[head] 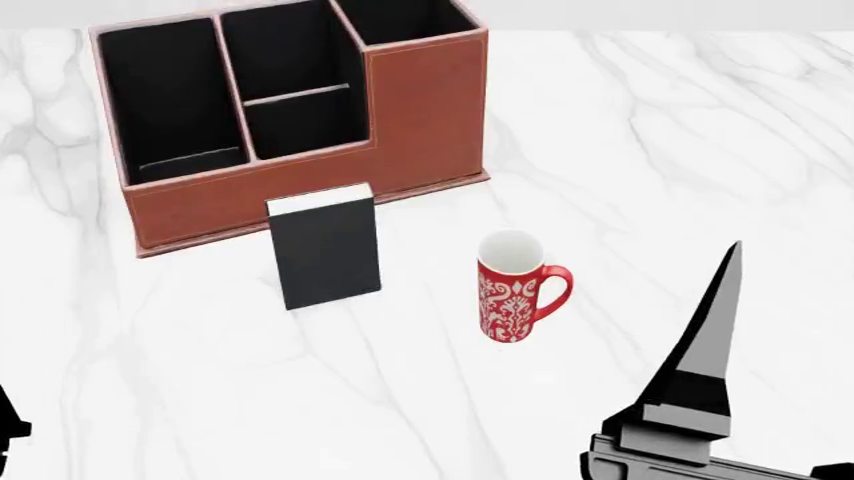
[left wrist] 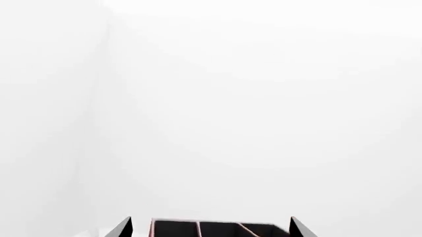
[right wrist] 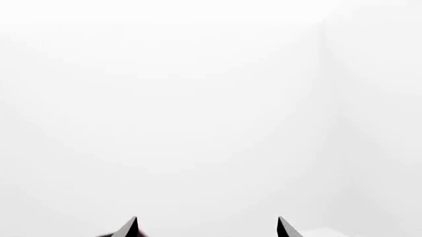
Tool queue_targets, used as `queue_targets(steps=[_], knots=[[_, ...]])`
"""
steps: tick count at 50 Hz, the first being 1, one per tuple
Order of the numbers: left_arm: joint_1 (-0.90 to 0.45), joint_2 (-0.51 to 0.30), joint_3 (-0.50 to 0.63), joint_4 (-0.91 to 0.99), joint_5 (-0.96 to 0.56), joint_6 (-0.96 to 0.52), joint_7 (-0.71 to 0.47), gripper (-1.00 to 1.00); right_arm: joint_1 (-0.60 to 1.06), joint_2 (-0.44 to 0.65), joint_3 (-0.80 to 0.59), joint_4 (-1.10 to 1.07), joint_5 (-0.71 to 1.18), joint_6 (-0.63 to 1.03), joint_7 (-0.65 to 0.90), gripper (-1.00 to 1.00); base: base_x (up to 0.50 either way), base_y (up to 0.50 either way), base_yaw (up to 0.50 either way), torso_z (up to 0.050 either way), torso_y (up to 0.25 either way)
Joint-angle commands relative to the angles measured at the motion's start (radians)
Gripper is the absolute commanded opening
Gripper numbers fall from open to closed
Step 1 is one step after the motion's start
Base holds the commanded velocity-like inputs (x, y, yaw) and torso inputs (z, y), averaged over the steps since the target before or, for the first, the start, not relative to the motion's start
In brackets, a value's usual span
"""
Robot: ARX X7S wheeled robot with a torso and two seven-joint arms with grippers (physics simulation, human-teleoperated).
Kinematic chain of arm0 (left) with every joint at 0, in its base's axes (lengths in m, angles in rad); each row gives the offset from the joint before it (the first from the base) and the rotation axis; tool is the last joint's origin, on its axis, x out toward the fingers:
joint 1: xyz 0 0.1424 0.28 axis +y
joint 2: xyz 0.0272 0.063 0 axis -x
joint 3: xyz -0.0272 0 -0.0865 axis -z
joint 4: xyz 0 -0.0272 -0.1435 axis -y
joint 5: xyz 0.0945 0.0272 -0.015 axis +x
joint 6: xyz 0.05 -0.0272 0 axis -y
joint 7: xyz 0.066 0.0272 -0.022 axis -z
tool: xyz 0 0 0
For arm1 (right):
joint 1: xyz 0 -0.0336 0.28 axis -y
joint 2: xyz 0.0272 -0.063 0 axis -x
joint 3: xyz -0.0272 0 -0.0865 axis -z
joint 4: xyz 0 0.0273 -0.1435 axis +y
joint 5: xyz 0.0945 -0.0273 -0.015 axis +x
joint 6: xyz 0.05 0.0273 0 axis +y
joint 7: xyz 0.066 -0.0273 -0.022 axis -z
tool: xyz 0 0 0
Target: Pick up the book and place it in the front compartment of the caddy.
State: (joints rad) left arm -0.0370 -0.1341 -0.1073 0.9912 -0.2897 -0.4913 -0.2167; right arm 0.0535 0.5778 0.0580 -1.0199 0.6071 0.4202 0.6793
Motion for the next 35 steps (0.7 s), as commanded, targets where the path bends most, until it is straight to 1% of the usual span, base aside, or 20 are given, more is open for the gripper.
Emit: queue_targets(steps=[1,5,35], knots=[[-0.003,-0.024,-0.003,0.040,-0.035,-0.023,-0.033,1.00,0.002,0.067,-0.026,-0.003,0.050,-0.022,0.073,1.00,0.00,0.00,0.00,0.000,0.000],[-0.001,-0.033,0.002,0.040,-0.041,-0.022,-0.044,1.00,-0.011,0.066,-0.028,0.005,0.044,-0.048,0.064,1.00,0.12,0.00,0.00,0.000,0.000],[0.003,-0.131,0.060,0.044,-0.099,0.004,-0.152,1.00,0.001,0.106,-0.053,0.006,0.076,-0.064,0.104,1.00,0.50,0.00,0.00,0.000,0.001]])
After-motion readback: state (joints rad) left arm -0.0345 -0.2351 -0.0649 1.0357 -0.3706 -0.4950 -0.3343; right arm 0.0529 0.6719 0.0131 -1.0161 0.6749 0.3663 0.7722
